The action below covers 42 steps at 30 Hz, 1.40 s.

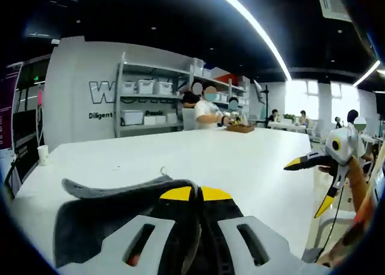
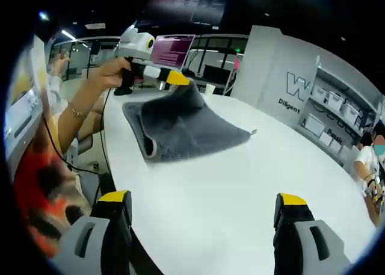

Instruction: Open the folded towel by lifting each exposed corner and separating the folded layers until the towel lies flat within the target outline without major curled edges

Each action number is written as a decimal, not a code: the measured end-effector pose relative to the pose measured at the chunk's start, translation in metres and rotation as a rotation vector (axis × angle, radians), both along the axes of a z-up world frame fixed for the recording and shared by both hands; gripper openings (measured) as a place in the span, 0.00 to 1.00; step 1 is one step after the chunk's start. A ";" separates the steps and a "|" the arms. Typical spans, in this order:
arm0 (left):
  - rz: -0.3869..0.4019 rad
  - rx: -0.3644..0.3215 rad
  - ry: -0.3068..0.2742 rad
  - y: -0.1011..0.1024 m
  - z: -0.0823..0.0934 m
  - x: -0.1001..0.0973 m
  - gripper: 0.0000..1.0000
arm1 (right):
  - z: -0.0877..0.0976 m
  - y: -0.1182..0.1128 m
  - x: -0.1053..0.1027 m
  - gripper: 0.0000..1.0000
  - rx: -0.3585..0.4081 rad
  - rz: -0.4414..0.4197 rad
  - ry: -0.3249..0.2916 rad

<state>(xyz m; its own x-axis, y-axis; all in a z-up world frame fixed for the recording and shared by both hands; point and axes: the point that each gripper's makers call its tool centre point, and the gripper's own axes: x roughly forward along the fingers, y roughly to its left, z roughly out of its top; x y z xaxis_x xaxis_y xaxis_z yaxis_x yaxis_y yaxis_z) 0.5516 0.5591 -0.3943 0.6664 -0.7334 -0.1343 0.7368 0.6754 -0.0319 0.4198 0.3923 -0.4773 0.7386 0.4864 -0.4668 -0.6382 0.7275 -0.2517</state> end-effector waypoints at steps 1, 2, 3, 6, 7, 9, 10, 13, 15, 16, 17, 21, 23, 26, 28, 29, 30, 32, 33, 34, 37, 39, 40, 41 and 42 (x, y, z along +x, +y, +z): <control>-0.012 0.000 0.000 -0.006 0.000 -0.001 0.02 | 0.000 -0.002 -0.001 0.99 0.000 -0.004 0.000; -0.030 0.004 -0.003 -0.016 0.001 -0.001 0.02 | 0.000 -0.005 -0.002 0.99 0.000 -0.013 0.000; -0.049 0.008 -0.007 -0.027 0.002 -0.001 0.02 | 0.000 -0.009 -0.003 0.99 0.001 -0.022 -0.001; -0.102 0.015 -0.016 -0.054 0.005 -0.003 0.02 | 0.000 -0.019 -0.007 0.99 0.008 -0.049 -0.002; -0.113 0.016 -0.019 -0.059 0.006 -0.003 0.02 | 0.000 -0.021 -0.007 0.99 0.009 -0.055 -0.001; -0.143 0.015 -0.024 -0.075 0.009 -0.004 0.02 | 0.000 -0.028 -0.010 0.99 0.013 -0.072 -0.001; -0.152 0.016 -0.025 -0.080 0.010 -0.004 0.02 | 0.000 -0.031 -0.011 0.99 0.014 -0.079 0.000; -0.188 0.021 -0.031 -0.098 0.013 -0.005 0.02 | -0.001 -0.037 -0.013 0.99 0.014 -0.096 0.001; -0.224 0.016 -0.034 -0.115 0.016 -0.008 0.02 | -0.001 -0.043 -0.015 0.99 0.017 -0.111 0.002; -0.235 0.015 -0.034 -0.120 0.016 -0.009 0.02 | -0.001 -0.045 -0.016 0.99 0.018 -0.115 0.002; -0.249 0.013 -0.034 -0.127 0.017 -0.011 0.02 | -0.001 -0.047 -0.017 0.99 0.018 -0.121 0.002; -0.303 0.009 -0.034 -0.152 0.019 -0.016 0.02 | -0.001 -0.055 -0.020 0.99 0.018 -0.143 0.003; -0.343 0.013 -0.029 -0.171 0.017 -0.022 0.02 | -0.001 -0.061 -0.022 0.99 0.018 -0.158 0.003; -0.398 0.023 -0.012 -0.194 0.010 -0.032 0.02 | -0.001 -0.065 -0.024 0.99 0.020 -0.174 0.005; -0.431 0.031 -0.001 -0.205 0.005 -0.039 0.02 | -0.002 -0.067 -0.026 0.99 0.019 -0.180 0.008; -0.445 0.033 0.004 -0.211 0.003 -0.042 0.02 | -0.002 -0.069 -0.027 0.99 0.018 -0.183 0.010; -0.459 0.038 0.008 -0.216 0.001 -0.045 0.02 | -0.002 -0.070 -0.027 0.99 0.017 -0.187 0.010; -0.485 0.042 0.020 -0.226 -0.004 -0.051 0.02 | -0.002 -0.073 -0.029 0.99 0.016 -0.194 0.012; -0.500 0.045 0.030 -0.232 -0.008 -0.053 0.02 | -0.002 -0.074 -0.029 0.99 0.015 -0.198 0.012; -0.509 0.050 0.035 -0.237 -0.011 -0.055 0.02 | -0.002 -0.076 -0.030 0.99 0.014 -0.203 0.012; -0.532 0.079 0.059 -0.246 -0.024 -0.060 0.02 | -0.003 -0.079 -0.031 0.99 0.014 -0.214 0.017; -0.539 0.097 0.069 -0.251 -0.031 -0.062 0.02 | -0.004 -0.081 -0.032 0.99 0.014 -0.219 0.019; -0.549 0.116 0.082 -0.256 -0.040 -0.066 0.02 | -0.005 -0.082 -0.033 0.99 0.014 -0.224 0.022; -0.559 0.129 0.092 -0.259 -0.045 -0.069 0.02 | -0.006 -0.083 -0.033 0.99 0.015 -0.227 0.025; -0.572 0.144 0.105 -0.263 -0.052 -0.073 0.02 | -0.006 -0.084 -0.034 0.98 0.014 -0.229 0.027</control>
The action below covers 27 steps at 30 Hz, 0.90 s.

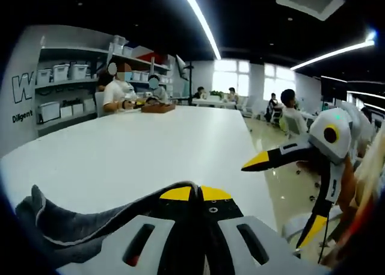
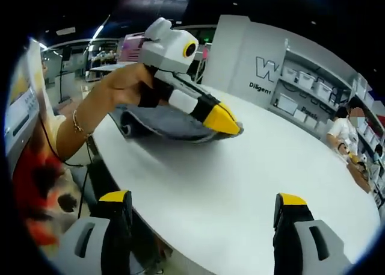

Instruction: Open the folded towel by lifting each exposed corner and separating the folded layers until the towel lies flat within the target outline without major curled edges

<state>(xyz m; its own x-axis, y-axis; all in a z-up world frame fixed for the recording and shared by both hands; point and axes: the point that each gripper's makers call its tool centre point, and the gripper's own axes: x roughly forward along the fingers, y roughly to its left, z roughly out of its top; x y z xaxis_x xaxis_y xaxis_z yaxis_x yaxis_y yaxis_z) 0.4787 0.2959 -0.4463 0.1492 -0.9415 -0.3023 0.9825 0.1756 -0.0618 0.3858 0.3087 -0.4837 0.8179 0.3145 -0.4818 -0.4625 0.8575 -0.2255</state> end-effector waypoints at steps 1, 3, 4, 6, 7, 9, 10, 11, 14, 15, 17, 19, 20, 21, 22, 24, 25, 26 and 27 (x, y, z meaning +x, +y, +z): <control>-0.005 0.010 0.005 -0.002 -0.004 -0.002 0.02 | 0.000 0.000 0.000 0.98 0.000 -0.001 0.002; -0.013 0.035 0.009 -0.005 -0.012 -0.005 0.02 | -0.001 -0.001 -0.001 0.98 0.000 -0.001 0.002; -0.016 0.051 0.010 -0.007 -0.018 -0.006 0.02 | -0.001 -0.001 -0.001 0.98 -0.001 -0.002 0.003; -0.019 0.080 0.013 -0.009 -0.028 -0.009 0.02 | 0.000 -0.001 -0.002 0.98 -0.001 -0.001 0.003; -0.018 0.086 0.015 -0.009 -0.031 -0.009 0.02 | 0.000 -0.001 -0.003 0.98 -0.002 -0.001 0.003; -0.017 0.100 0.025 -0.009 -0.036 -0.010 0.02 | 0.000 -0.001 -0.003 0.98 -0.002 -0.001 0.003; -0.018 0.113 0.036 -0.008 -0.042 -0.011 0.02 | 0.000 -0.002 -0.004 0.98 -0.003 -0.003 0.004; -0.019 0.123 0.041 -0.008 -0.045 -0.012 0.03 | 0.000 -0.002 -0.005 0.98 -0.003 -0.003 0.004; -0.012 0.137 0.058 -0.006 -0.054 -0.012 0.06 | -0.001 -0.003 -0.005 0.98 -0.004 -0.004 0.006; -0.010 0.140 0.062 -0.005 -0.054 -0.012 0.07 | -0.001 -0.003 -0.006 0.98 -0.004 -0.004 0.007; -0.011 0.140 0.073 -0.004 -0.054 -0.014 0.13 | -0.001 -0.003 -0.006 0.98 -0.003 -0.003 0.008; -0.011 0.138 0.077 -0.004 -0.051 -0.016 0.20 | -0.002 -0.003 -0.007 0.98 -0.003 -0.004 0.010; -0.011 0.137 0.078 -0.003 -0.049 -0.017 0.26 | -0.002 -0.003 -0.007 0.98 -0.003 -0.006 0.013; -0.007 0.137 0.074 -0.002 -0.046 -0.017 0.32 | -0.002 -0.004 -0.007 0.98 -0.003 -0.008 0.016; 0.002 0.139 0.072 -0.001 -0.045 -0.016 0.37 | -0.003 -0.004 -0.007 0.98 -0.003 -0.010 0.018; 0.018 0.145 0.070 0.004 -0.042 -0.015 0.48 | -0.002 -0.004 -0.007 0.98 -0.002 -0.010 0.016; 0.026 0.148 0.068 0.006 -0.040 -0.014 0.52 | -0.002 -0.004 -0.007 0.98 -0.002 -0.009 0.016; 0.036 0.147 0.066 0.009 -0.038 -0.013 0.57 | -0.002 -0.004 -0.007 0.98 -0.002 -0.008 0.016; 0.043 0.145 0.068 0.012 -0.036 -0.012 0.62 | -0.002 -0.003 -0.007 0.98 -0.002 -0.008 0.017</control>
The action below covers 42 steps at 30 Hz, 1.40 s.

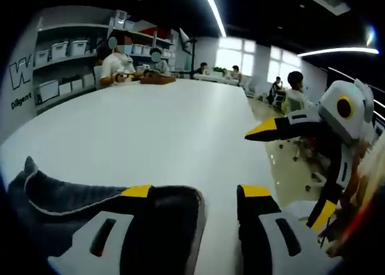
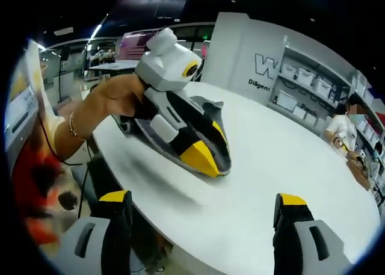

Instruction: Open the folded towel by lifting each exposed corner and separating the folded layers until the towel lies flat within the target outline without major curled edges

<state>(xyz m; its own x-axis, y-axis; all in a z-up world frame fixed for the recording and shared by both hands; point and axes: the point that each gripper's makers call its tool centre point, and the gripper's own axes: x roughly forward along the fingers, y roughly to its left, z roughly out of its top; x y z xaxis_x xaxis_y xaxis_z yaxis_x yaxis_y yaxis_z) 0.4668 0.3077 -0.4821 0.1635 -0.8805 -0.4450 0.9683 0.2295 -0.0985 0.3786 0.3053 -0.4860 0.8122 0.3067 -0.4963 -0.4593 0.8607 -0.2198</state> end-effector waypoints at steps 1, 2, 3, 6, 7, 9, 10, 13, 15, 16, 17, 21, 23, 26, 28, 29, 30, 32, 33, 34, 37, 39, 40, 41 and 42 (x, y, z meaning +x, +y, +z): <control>0.009 -0.005 0.003 0.004 0.003 0.001 0.68 | 0.000 0.000 0.000 0.98 -0.001 0.000 0.002; 0.016 -0.009 0.007 0.007 0.006 0.001 0.73 | -0.001 0.000 0.000 0.98 -0.002 0.000 0.003; 0.020 -0.012 0.010 0.009 0.008 0.002 0.79 | -0.001 0.000 0.000 0.98 -0.002 0.000 0.004; 0.027 -0.020 0.024 0.016 0.014 0.003 0.88 | -0.001 0.000 0.001 0.98 -0.004 0.000 0.006; 0.028 -0.020 0.025 0.018 0.015 0.003 0.91 | -0.001 0.000 0.001 0.98 -0.004 0.000 0.006; 0.064 -0.032 0.015 0.031 0.023 0.010 0.94 | 0.000 0.002 0.002 0.98 -0.007 0.002 0.008; 0.078 -0.040 0.013 0.035 0.026 0.013 0.96 | 0.000 0.002 0.003 0.98 -0.007 0.002 0.008; 0.119 -0.069 0.001 0.051 0.036 0.022 0.99 | 0.000 0.004 0.005 0.98 -0.009 0.003 0.014; 0.145 -0.088 -0.007 0.061 0.041 0.027 1.00 | 0.000 0.006 0.006 0.97 -0.012 0.004 0.019; 0.158 -0.097 -0.011 0.066 0.044 0.030 1.00 | 0.000 0.007 0.007 0.97 -0.014 0.006 0.021; 0.171 -0.106 -0.015 0.071 0.047 0.033 1.00 | 0.000 0.008 0.008 0.97 -0.017 0.008 0.024; 0.225 -0.118 -0.032 0.096 0.052 0.043 1.00 | 0.002 0.012 0.014 0.96 -0.021 0.015 0.028; 0.264 -0.115 -0.036 0.113 0.053 0.048 1.00 | 0.005 0.016 0.018 0.94 -0.018 0.021 0.030; 0.323 -0.105 -0.045 0.136 0.052 0.055 1.00 | 0.014 0.023 0.028 0.88 -0.005 0.035 0.009; 0.360 -0.096 -0.051 0.152 0.050 0.059 1.00 | 0.019 0.028 0.034 0.83 0.000 0.052 -0.006; 0.382 -0.091 -0.047 0.162 0.048 0.060 1.00 | 0.021 0.031 0.037 0.80 0.004 0.060 -0.013; 0.389 -0.090 -0.046 0.167 0.047 0.060 1.00 | 0.022 0.032 0.039 0.79 0.005 0.061 -0.015; 0.411 -0.094 -0.046 0.180 0.047 0.060 1.00 | 0.028 0.041 0.051 0.76 0.022 0.068 -0.034; 0.414 -0.094 -0.046 0.181 0.047 0.060 1.00 | 0.028 0.042 0.052 0.75 0.024 0.070 -0.036; 0.418 -0.094 -0.045 0.183 0.047 0.060 1.00 | 0.029 0.042 0.053 0.73 0.026 0.071 -0.038; 0.467 -0.091 -0.050 0.211 0.046 0.061 1.00 | 0.045 0.064 0.076 0.67 0.091 0.099 -0.099; 0.492 -0.085 -0.054 0.224 0.045 0.062 1.00 | 0.051 0.072 0.087 0.62 0.111 0.107 -0.117; 0.509 -0.087 -0.056 0.232 0.045 0.062 1.00 | 0.052 0.078 0.094 0.61 0.116 0.113 -0.124; 0.512 -0.087 -0.055 0.234 0.045 0.063 1.00 | 0.053 0.080 0.096 0.60 0.117 0.114 -0.126; 0.521 -0.089 -0.053 0.240 0.045 0.063 1.00 | 0.055 0.086 0.103 0.59 0.122 0.118 -0.132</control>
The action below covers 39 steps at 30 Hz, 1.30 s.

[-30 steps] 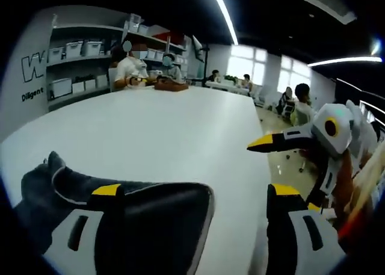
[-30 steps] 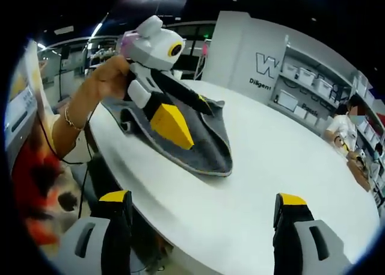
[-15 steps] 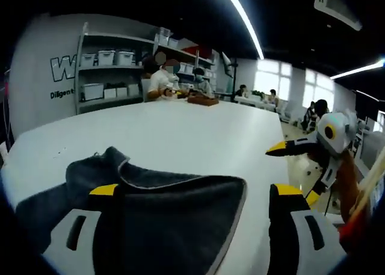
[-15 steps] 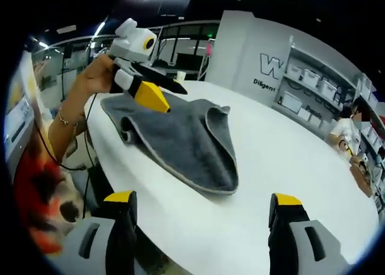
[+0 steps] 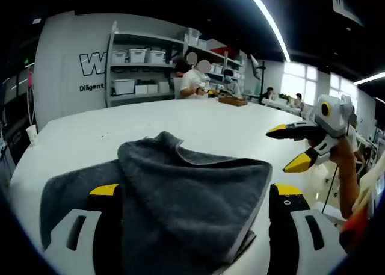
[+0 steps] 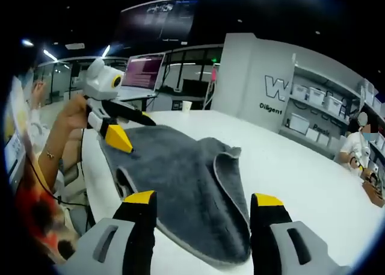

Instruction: Open the folded towel by lifting each exposed corner and separating the folded layers until the towel lies flat within the target outline without major curled edges

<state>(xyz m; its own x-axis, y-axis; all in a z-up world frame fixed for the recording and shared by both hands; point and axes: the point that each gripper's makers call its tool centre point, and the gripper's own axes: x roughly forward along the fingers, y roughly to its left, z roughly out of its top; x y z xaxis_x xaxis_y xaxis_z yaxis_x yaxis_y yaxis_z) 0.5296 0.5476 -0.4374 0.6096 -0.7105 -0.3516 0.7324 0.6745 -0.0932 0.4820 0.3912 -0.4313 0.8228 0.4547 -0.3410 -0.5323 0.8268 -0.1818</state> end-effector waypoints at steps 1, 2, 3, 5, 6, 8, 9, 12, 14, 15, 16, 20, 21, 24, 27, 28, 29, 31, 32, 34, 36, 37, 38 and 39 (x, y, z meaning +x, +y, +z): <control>0.012 -0.002 0.002 0.008 0.000 0.000 1.00 | 0.002 0.006 0.008 0.59 0.014 0.004 -0.004; 0.020 -0.003 0.001 0.012 0.000 0.001 1.00 | 0.002 0.009 0.012 0.58 0.024 0.005 -0.005; 0.034 -0.005 0.001 0.018 -0.001 0.001 1.00 | 0.002 0.011 0.015 0.56 0.032 0.006 -0.006; 0.055 -0.009 0.004 0.030 -0.002 0.002 0.99 | 0.000 0.019 0.029 0.54 0.058 -0.004 0.000; 0.065 -0.011 0.005 0.035 -0.002 0.002 0.99 | -0.001 0.021 0.035 0.53 0.063 -0.013 0.003; 0.082 -0.014 0.009 0.045 -0.004 0.003 0.99 | -0.004 0.024 0.048 0.51 0.067 -0.041 0.005; 0.089 -0.015 0.010 0.049 -0.005 0.003 0.99 | -0.005 0.026 0.054 0.50 0.064 -0.051 0.006; 0.108 -0.018 0.016 0.061 -0.007 0.004 0.99 | -0.009 0.032 0.072 0.48 0.071 -0.070 0.019; 0.117 -0.017 0.019 0.067 -0.008 0.004 0.99 | -0.011 0.037 0.080 0.45 0.073 -0.070 0.023; 0.124 -0.017 0.021 0.072 -0.009 0.005 0.99 | -0.013 0.041 0.087 0.44 0.071 -0.068 0.026; 0.128 -0.017 0.022 0.075 -0.010 0.005 0.99 | -0.015 0.044 0.092 0.43 0.071 -0.068 0.033; 0.145 -0.018 0.024 0.086 -0.013 0.007 0.99 | -0.023 0.050 0.109 0.42 0.072 -0.076 0.062; 0.151 -0.018 0.027 0.089 -0.014 0.007 0.99 | -0.027 0.050 0.115 0.41 0.064 -0.086 0.075; 0.160 -0.021 0.034 0.096 -0.018 0.007 0.99 | -0.034 0.051 0.125 0.39 0.072 -0.101 0.112; 0.167 -0.028 0.041 0.103 -0.020 0.009 0.99 | -0.039 0.053 0.136 0.34 0.072 -0.117 0.128; 0.167 -0.029 0.042 0.103 -0.021 0.009 0.99 | -0.040 0.053 0.137 0.31 0.069 -0.121 0.129; 0.168 -0.030 0.042 0.104 -0.021 0.009 0.98 | -0.041 0.052 0.139 0.29 0.065 -0.124 0.130; 0.168 -0.030 0.043 0.104 -0.021 0.009 0.98 | -0.041 0.052 0.139 0.25 0.064 -0.126 0.131; 0.168 -0.031 0.043 0.104 -0.021 0.009 0.98 | -0.041 0.052 0.140 0.24 0.063 -0.127 0.131; 0.168 -0.043 0.052 0.109 -0.023 0.010 0.98 | -0.061 0.054 0.160 0.25 0.032 -0.155 0.189; 0.171 -0.047 0.051 0.111 -0.023 0.010 0.98 | -0.069 0.056 0.166 0.23 0.018 -0.160 0.206; 0.174 -0.049 0.050 0.113 -0.022 0.010 0.98 | -0.072 0.054 0.169 0.20 -0.002 -0.170 0.208; 0.179 -0.051 0.048 0.116 -0.021 0.010 0.98 | -0.075 0.053 0.171 0.17 -0.014 -0.178 0.208; 0.180 -0.052 0.048 0.116 -0.021 0.010 0.98 | -0.075 0.052 0.172 0.13 -0.016 -0.181 0.207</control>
<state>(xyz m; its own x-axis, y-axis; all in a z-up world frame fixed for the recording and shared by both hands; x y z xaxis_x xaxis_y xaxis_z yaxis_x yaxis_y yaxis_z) 0.5400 0.6640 -0.4583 0.7120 -0.6094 -0.3488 0.5942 0.7876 -0.1630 0.6539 0.4435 -0.5068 0.8020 0.3000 -0.5166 -0.4037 0.9096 -0.0985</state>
